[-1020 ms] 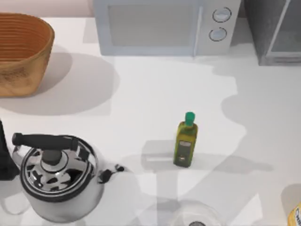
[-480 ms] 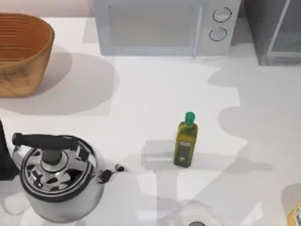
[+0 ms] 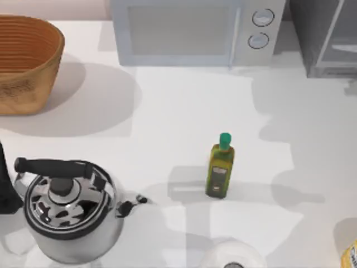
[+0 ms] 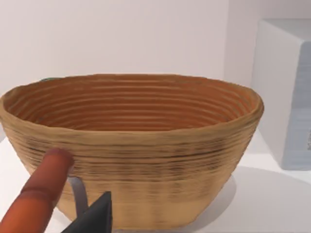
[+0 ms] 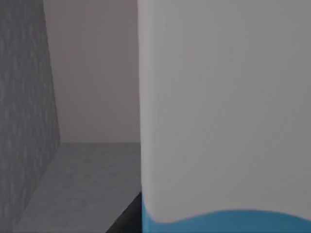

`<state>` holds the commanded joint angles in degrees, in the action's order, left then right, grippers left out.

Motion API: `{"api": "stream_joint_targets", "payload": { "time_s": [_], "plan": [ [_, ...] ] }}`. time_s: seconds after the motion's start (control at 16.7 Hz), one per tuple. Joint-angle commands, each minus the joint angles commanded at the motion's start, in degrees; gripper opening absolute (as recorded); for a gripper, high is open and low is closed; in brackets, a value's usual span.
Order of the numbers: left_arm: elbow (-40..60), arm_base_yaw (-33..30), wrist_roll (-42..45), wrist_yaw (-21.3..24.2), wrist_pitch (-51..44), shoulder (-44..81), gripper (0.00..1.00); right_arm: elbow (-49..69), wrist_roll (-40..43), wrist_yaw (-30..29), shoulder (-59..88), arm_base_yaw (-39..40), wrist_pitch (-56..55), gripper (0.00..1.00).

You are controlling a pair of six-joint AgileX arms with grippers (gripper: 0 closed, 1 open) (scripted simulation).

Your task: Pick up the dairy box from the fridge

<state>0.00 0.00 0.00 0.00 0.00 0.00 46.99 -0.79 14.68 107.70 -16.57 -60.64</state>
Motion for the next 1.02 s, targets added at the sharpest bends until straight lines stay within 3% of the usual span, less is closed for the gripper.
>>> {"api": "stream_joint_targets", "payload": {
  "time_s": [0.54, 1.02],
  "plan": [
    [0.0, 0.0, 0.0, 0.0, 0.0, 0.0, 1.0, -1.66, 0.11, -0.52, -3.48, 0.92, 2.33, 0.0],
    [0.0, 0.0, 0.0, 0.0, 0.0, 0.0, 1.0, -12.16, 0.71, -3.83, -27.19, 4.43, 15.8, 0.0]
  ]
}}
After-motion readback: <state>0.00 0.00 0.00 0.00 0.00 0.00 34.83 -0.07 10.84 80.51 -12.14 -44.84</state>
